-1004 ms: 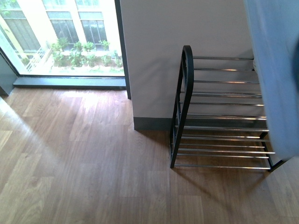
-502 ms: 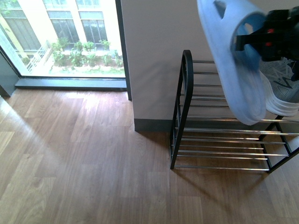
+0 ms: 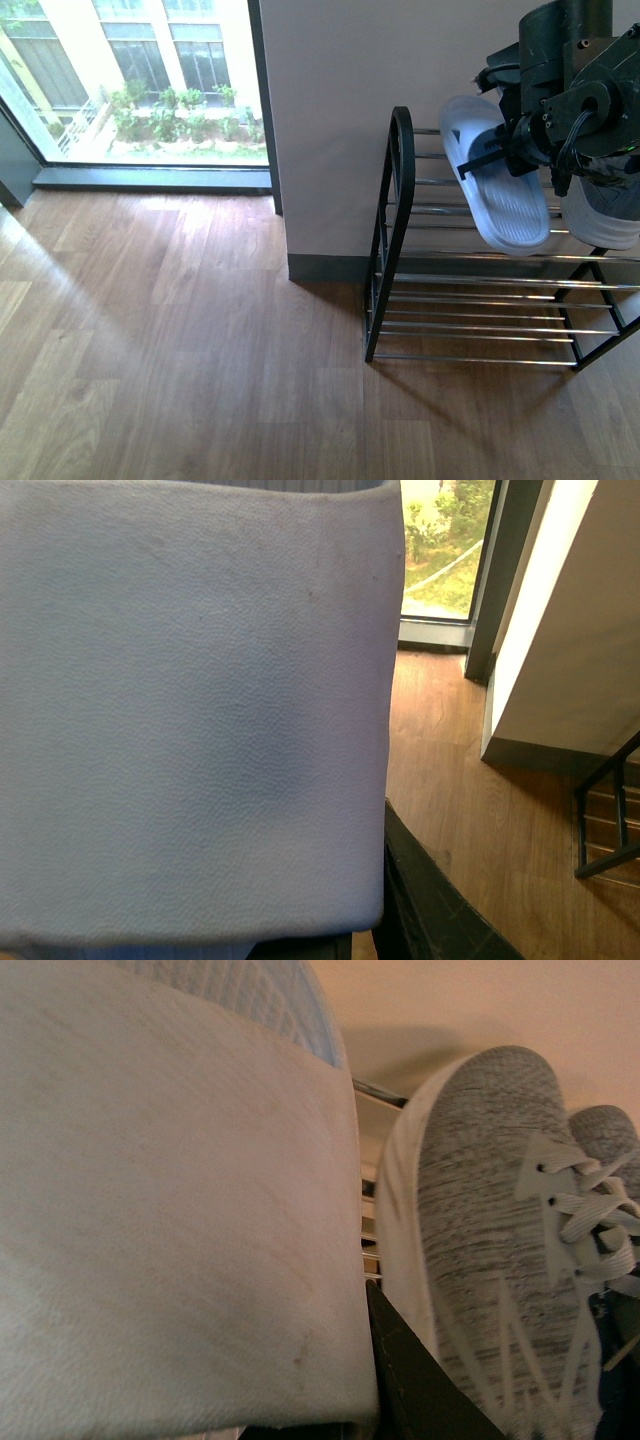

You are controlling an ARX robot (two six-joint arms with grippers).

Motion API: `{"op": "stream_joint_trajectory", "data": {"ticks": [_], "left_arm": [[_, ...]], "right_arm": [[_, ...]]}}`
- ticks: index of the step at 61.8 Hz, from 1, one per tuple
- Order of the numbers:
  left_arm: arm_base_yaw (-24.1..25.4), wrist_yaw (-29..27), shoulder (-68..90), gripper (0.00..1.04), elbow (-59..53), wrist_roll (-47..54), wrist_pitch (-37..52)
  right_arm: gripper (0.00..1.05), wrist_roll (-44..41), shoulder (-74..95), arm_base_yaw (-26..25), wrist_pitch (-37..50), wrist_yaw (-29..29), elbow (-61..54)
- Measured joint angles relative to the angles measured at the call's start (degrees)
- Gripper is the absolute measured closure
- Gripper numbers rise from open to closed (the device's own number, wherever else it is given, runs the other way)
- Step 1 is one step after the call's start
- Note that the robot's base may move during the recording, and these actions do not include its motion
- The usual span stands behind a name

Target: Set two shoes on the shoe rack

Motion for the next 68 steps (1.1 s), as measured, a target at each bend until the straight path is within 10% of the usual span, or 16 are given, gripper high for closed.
{"op": "stream_joint_trajectory", "data": {"ticks": [23, 56, 68], "left_arm": [[0.0, 0.0, 0.0, 1.03, 0.0, 0.0, 0.0], [0.0, 0.0, 0.0, 1.03, 0.0, 0.0, 0.0], [0.0, 0.0, 0.0, 1.03, 0.0, 0.0, 0.0]], "right_arm": [[1.03, -2.6, 6.5, -2.6, -2.4, 2.6, 8.6], [0.09, 9.7, -24.6, -2.3, 11.4, -17.6, -23.4], [0.09, 14.2, -40.9, -3.2, 12.9, -25.9, -39.3]]}}
